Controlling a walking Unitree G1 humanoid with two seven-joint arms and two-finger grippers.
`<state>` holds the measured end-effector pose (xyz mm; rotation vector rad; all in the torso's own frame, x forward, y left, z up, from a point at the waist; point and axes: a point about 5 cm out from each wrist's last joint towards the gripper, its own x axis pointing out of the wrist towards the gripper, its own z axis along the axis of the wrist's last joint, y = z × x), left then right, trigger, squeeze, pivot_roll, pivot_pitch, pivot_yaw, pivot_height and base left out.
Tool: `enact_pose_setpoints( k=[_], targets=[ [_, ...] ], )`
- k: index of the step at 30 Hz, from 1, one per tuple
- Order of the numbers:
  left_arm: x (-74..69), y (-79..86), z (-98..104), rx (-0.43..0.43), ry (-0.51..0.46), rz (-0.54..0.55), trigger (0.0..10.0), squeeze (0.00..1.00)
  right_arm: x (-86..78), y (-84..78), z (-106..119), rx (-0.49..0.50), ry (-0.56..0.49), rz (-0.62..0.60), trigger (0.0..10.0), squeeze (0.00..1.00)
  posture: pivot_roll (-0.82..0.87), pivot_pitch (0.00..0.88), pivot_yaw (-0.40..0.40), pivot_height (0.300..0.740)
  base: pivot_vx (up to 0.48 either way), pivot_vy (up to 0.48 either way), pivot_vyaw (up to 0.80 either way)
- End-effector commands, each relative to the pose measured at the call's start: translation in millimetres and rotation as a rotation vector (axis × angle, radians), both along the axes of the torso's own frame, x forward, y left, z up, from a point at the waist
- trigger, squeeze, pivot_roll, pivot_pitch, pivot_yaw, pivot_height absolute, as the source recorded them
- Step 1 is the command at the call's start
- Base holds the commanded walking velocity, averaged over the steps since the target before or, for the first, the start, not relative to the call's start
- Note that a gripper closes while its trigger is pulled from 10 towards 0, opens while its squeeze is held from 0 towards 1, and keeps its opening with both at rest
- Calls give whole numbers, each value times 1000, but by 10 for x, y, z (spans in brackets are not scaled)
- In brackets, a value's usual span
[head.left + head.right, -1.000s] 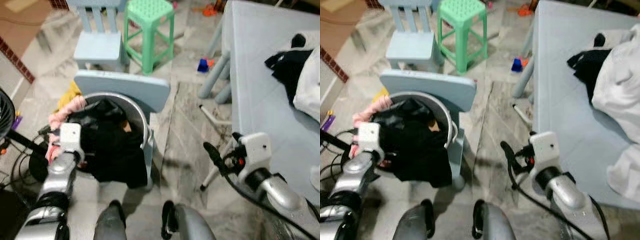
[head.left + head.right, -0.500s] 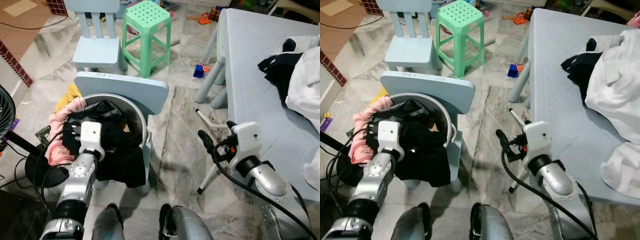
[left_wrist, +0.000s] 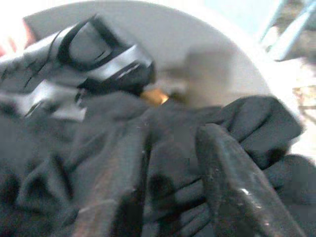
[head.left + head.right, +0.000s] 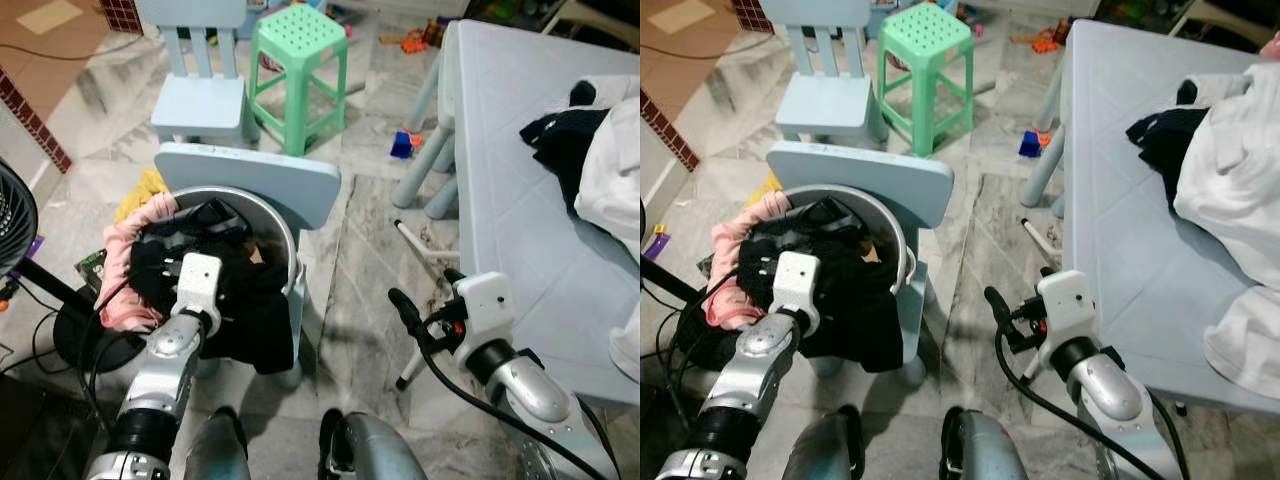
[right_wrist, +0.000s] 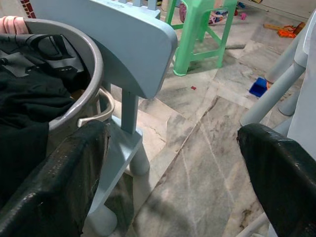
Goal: Hang hanger
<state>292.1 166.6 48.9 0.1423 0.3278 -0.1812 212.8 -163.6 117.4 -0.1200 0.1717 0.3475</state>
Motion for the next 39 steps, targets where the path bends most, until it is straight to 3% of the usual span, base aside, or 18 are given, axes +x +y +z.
enact_pose_setpoints(
  k=[1,8,12,16,18,19,21,22,23,29,39],
  targets=[
    [-59,-36,-58,10,32,-26,10000,1000,-10,-20,31,-9,-5,-9,10000,0,-95,210,-95,740,0,0,0],
    [-114,-1,-178,69,144,-77,10000,1000,-22,14,20,-9,3,6,10000,0,-91,226,-102,740,0,0,0],
    [-60,87,-176,64,155,-46,10000,1000,-33,26,27,-12,3,17,10000,0,-99,230,-106,740,0,0,0],
    [-25,98,-215,61,201,-86,10000,1000,-34,27,30,-18,5,22,10000,0,-106,232,-110,740,0,0,0],
    [-8,103,-268,48,230,-98,4745,1000,-36,32,32,-25,7,30,10000,0,-121,232,-116,740,0,0,0],
    [-8,103,-268,48,230,-98,4745,1000,-36,32,32,-25,7,30,10000,0,-121,232,-116,740,0,0,0],
    [0,92,-293,17,243,-101,0,1000,-43,36,39,-28,11,41,10000,0,-125,230,-118,740,0,0,0],
    [1,90,-298,13,246,-102,0,1000,-44,38,39,-29,12,43,10000,0,-125,230,-118,740,0,0,0],
    [1,83,-322,8,257,-109,0,0,-50,39,45,-34,12,50,10000,0,-131,230,-121,740,0,0,0],
    [-10,86,-414,-7,303,-122,0,0,-62,33,42,-47,21,68,10000,0,-144,227,-129,740,0,0,0],
    [15,138,-422,0,296,-114,0,0,-60,27,47,-59,24,77,10000,0,-150,223,-136,740,0,0,0]
  ],
)
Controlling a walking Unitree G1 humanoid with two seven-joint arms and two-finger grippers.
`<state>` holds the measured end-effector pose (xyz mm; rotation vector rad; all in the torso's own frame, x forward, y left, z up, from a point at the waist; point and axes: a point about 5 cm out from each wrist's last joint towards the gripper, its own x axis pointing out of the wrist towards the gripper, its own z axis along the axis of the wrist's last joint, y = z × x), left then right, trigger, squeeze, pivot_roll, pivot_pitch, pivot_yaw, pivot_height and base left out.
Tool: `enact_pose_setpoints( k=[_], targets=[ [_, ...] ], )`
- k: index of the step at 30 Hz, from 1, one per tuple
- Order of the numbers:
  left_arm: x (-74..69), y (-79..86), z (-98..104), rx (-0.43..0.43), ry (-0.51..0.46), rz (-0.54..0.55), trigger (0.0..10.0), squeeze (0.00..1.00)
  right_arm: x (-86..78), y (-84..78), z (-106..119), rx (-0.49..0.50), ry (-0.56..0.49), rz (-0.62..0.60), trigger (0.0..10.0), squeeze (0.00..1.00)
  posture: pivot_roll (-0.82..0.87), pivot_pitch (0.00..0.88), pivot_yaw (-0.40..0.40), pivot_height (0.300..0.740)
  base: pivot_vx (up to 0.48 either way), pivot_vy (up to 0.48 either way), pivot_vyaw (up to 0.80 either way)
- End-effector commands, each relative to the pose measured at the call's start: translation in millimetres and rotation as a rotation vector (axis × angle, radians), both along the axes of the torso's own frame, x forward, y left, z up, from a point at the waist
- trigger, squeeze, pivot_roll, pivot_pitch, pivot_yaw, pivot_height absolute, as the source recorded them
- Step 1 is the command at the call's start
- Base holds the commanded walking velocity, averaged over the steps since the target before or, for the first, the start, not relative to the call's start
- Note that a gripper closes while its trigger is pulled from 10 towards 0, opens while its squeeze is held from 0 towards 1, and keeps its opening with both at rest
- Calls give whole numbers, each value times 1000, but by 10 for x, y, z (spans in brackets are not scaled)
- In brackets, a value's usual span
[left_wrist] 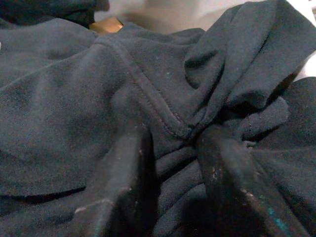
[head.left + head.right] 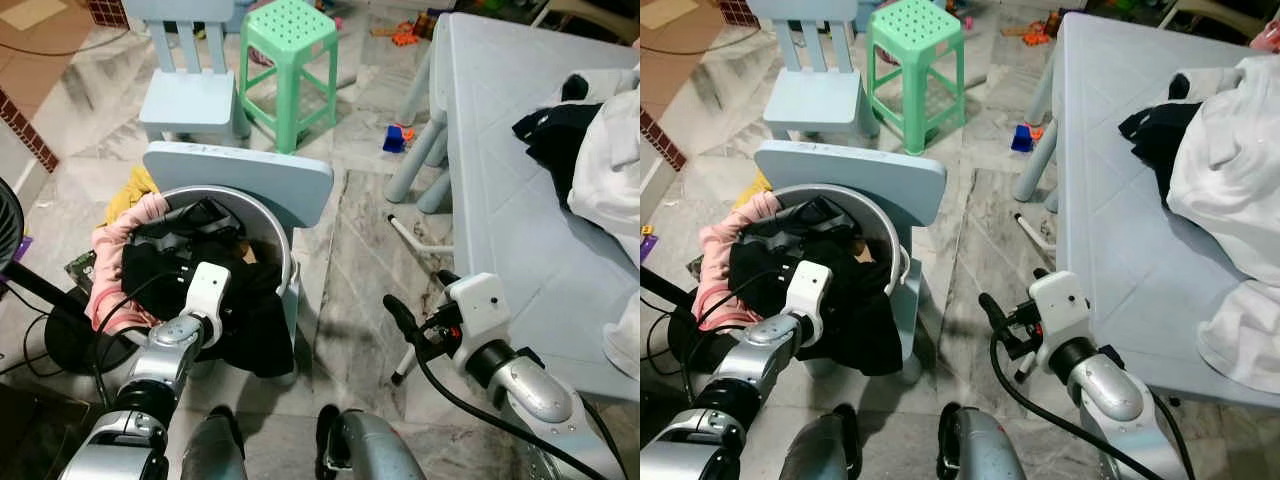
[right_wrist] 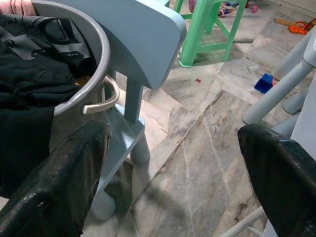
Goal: Hang hanger
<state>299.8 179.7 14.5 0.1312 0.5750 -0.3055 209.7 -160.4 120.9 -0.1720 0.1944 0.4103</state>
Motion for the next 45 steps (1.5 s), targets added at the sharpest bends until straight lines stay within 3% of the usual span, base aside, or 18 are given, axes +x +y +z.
enact_pose_setpoints(
  k=[1,14,26,35,45],
  targets=[
    [-57,7,-79,6,35,-10,0,0,-26,-4,10,-10,7,14,10000,0,-150,222,-137,740,0,0,0],
    [-44,41,-87,-9,16,15,0,0,-27,42,-29,-11,32,69,10000,0,-147,209,-143,740,0,0,0],
    [43,126,7,5,-92,148,0,0,-204,167,-179,56,204,289,10000,0,-126,173,-134,740,0,0,0],
    [138,218,199,-4,-254,271,0,0,-39,256,-299,33,197,294,10000,0,-64,115,-99,740,0,0,0],
    [372,295,680,-33,-493,289,0,0,232,422,-414,35,135,255,10000,0,26,28,-34,740,0,0,0]
  ],
)
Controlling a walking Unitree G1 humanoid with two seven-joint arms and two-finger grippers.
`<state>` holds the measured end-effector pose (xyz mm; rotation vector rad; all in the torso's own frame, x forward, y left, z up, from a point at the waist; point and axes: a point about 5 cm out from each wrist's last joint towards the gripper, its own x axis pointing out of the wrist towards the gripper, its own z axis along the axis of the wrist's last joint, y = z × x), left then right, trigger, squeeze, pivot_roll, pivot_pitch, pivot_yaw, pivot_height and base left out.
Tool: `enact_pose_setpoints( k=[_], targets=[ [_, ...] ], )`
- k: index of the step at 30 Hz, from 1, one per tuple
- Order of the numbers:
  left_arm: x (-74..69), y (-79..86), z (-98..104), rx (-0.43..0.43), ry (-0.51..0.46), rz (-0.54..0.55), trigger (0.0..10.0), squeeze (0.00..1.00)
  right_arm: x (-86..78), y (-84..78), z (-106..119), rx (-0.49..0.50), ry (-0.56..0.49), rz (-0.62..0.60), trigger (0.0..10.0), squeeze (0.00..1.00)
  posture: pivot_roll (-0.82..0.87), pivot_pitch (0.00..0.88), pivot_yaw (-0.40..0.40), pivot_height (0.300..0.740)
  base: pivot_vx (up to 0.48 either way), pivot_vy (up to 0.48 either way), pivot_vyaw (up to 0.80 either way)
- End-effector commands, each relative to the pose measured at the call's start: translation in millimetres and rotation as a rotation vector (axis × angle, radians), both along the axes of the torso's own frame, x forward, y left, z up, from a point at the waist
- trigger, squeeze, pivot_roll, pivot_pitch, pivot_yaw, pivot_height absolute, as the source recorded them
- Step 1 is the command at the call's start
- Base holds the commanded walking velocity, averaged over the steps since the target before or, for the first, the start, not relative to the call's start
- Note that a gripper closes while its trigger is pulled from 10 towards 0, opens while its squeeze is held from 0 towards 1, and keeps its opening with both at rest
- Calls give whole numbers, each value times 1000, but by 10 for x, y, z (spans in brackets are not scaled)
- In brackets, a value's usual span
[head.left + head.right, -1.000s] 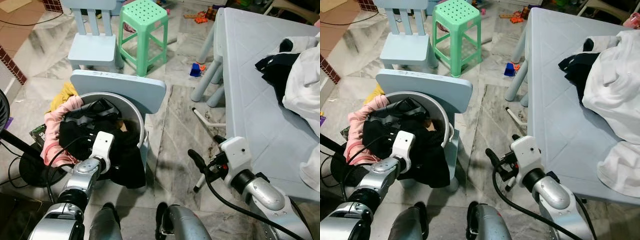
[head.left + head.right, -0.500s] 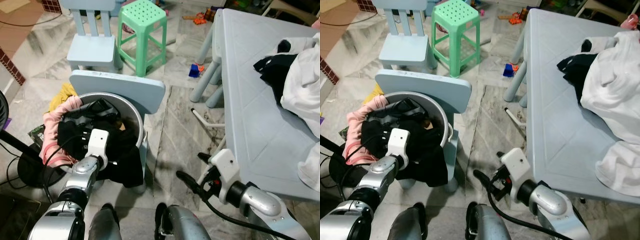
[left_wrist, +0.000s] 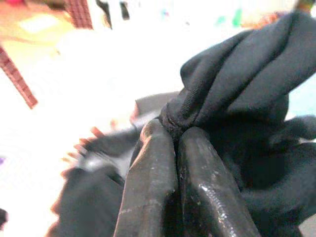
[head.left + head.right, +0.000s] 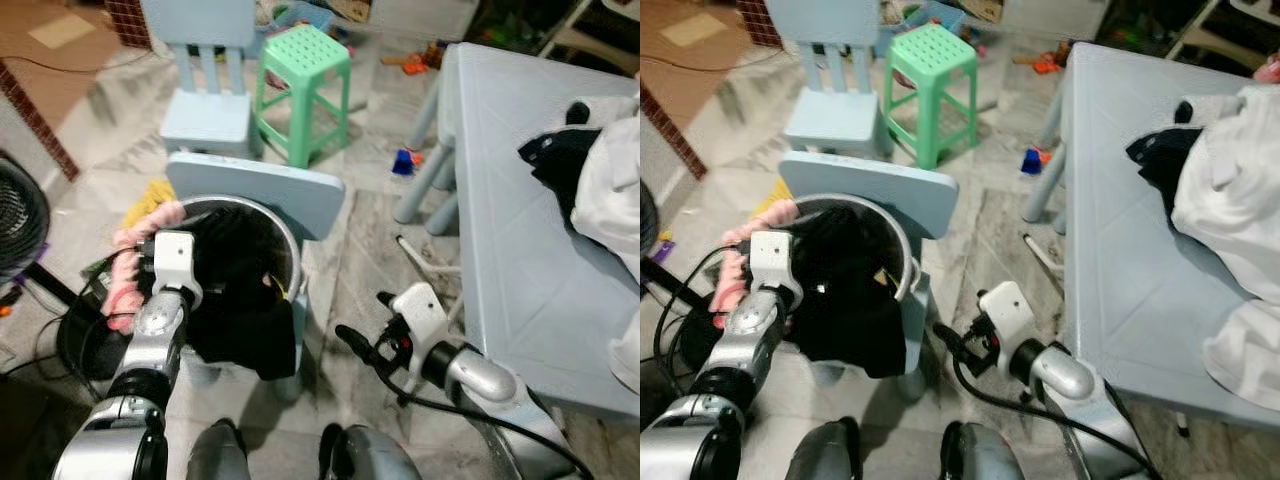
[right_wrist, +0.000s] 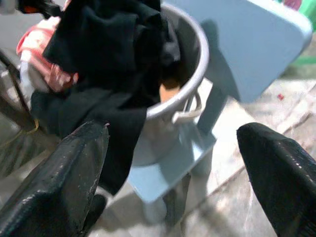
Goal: Hang hanger
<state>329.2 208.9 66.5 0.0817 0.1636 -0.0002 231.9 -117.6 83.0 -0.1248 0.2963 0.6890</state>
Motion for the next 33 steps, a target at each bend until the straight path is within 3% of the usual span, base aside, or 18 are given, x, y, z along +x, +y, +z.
enact_pose_setpoints(
  k=[1,2,6,10,12,13,14,15,16,17,23,24,31,32,33],
  targets=[
    [111,-3,240,-2,-104,-2,0,0,35,6,-45,-8,-10,-15,10000,0,29,24,-31,740,0,0,0],
    [111,-3,240,-2,-104,-2,0,0,35,6,-45,-8,-10,-15,10000,0,29,24,-31,740,0,0,0],
    [246,-44,582,-7,-242,-29,0,0,133,47,-104,-5,-36,-41,10000,0,60,0,-7,740,0,0,0],
    [286,-84,708,-6,-289,-54,0,0,159,55,-120,-3,-47,-47,10000,0,66,0,-3,740,0,0,0],
    [389,-301,1191,-18,-469,-186,0,0,246,85,-127,-4,-80,-84,10000,0,88,0,17,740,0,0,0],
    [389,-301,1191,-18,-469,-186,0,0,246,85,-127,-4,-80,-84,10000,0,88,0,17,740,0,0,0],
    [409,-392,1380,-27,-535,-237,0,0,287,99,-127,-3,-94,-102,10000,0,91,0,21,740,0,0,0],
    [409,-392,1380,-27,-535,-237,0,0,287,99,-127,-3,-94,-102,10000,0,91,0,21,740,0,0,0],
    [416,-485,1542,-48,-588,-287,0,0,323,110,-128,-1,-107,-117,10000,0,96,0,26,740,0,0,0],
    [411,-575,1658,-77,-624,-329,0,0,352,112,-132,-4,-117,-130,10000,0,100,0,30,740,0,0,0],
    [373,-753,1878,-128,-689,-418,0,0,416,94,-159,-12,-136,-163,10000,0,103,0,31,740,0,0,0],
    [347,-798,2035,-144,-747,-444,0,0,444,78,-176,-19,-145,-179,10000,0,102,0,30,740,0,0,0],
    [282,-837,2298,-149,-852,-475,0,0,479,60,-191,-30,-159,-193,10000,0,106,0,24,740,0,0,0],
    [221,-813,2466,-125,-932,-459,0,0,506,44,-202,-35,-164,-201,10000,0,110,0,16,740,0,0,0],
    [214,-793,2520,-122,-951,-448,0,0,516,36,-209,-38,-165,-204,10000,0,117,0,11,740,0,0,0]
  ],
)
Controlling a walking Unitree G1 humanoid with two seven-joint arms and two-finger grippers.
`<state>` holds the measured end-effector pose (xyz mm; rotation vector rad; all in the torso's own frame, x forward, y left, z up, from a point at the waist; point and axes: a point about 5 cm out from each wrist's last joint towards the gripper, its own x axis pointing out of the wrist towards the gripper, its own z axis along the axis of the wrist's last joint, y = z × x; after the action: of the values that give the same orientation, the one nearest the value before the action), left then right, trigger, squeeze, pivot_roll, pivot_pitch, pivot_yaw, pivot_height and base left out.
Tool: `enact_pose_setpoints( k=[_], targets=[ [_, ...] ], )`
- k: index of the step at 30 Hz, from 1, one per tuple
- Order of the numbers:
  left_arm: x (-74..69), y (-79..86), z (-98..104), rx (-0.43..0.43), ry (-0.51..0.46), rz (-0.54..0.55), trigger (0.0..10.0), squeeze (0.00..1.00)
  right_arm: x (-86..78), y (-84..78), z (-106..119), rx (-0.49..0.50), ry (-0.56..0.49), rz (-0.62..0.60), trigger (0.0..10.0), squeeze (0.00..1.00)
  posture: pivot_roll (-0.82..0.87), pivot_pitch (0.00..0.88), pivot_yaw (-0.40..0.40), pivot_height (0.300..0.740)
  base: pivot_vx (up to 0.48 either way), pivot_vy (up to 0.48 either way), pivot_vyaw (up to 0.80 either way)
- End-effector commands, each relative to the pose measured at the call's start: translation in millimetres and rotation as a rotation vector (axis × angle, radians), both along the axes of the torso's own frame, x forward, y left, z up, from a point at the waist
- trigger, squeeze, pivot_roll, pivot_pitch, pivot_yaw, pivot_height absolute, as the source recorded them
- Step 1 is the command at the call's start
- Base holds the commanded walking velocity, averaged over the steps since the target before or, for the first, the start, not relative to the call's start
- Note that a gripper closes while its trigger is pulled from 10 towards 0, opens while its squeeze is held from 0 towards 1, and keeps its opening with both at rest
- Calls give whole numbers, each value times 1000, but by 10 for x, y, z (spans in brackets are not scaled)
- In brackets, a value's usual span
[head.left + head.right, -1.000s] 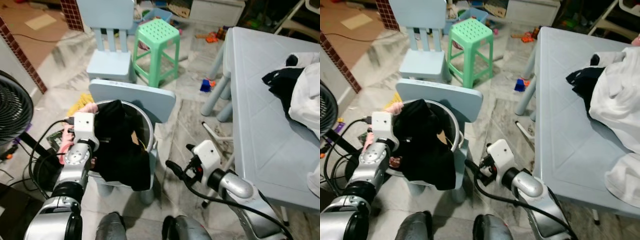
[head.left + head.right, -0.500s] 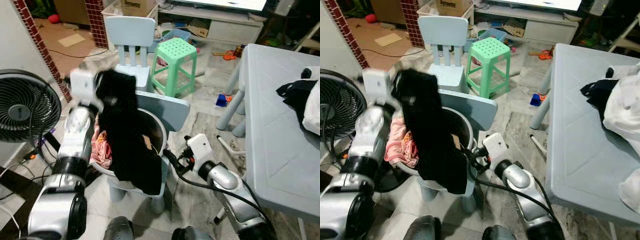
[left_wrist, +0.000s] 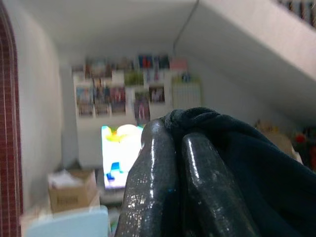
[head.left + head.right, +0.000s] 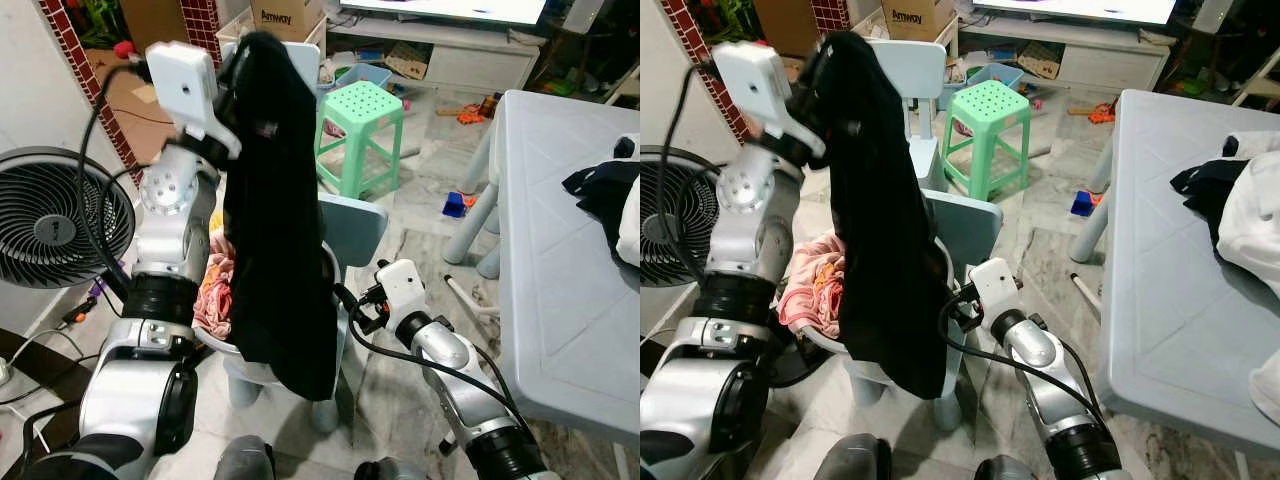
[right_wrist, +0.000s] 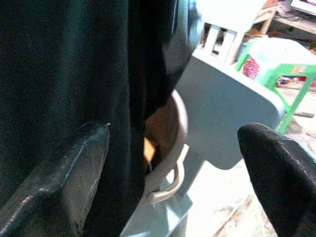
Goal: Hang hanger
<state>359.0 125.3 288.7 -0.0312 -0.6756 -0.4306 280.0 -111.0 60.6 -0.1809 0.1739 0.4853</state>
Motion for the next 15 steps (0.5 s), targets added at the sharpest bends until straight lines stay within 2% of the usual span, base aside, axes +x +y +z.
enact_pose_setpoints(
  k=[1,5,9,14,15],
  targets=[
    [-80,69,336,-17,-134,21,0,0,43,-31,4,-4,-16,-17,10000,0,118,0,10,740,0,0,0],
    [-35,159,472,-1,-164,47,0,0,69,-17,-31,-13,-24,-18,10000,0,120,0,6,740,0,0,0],
    [-28,157,619,18,-211,46,0,0,86,-18,-35,-19,-31,-23,10000,0,116,0,6,740,0,0,0],
    [-36,155,656,17,-229,52,0,0,90,-61,-59,-28,-36,-38,10000,0,106,0,7,740,0,0,0],
    [-45,179,604,15,-221,78,0,0,84,-76,-66,-29,-36,-42,10000,0,100,0,9,740,0,0,0]
  ],
)
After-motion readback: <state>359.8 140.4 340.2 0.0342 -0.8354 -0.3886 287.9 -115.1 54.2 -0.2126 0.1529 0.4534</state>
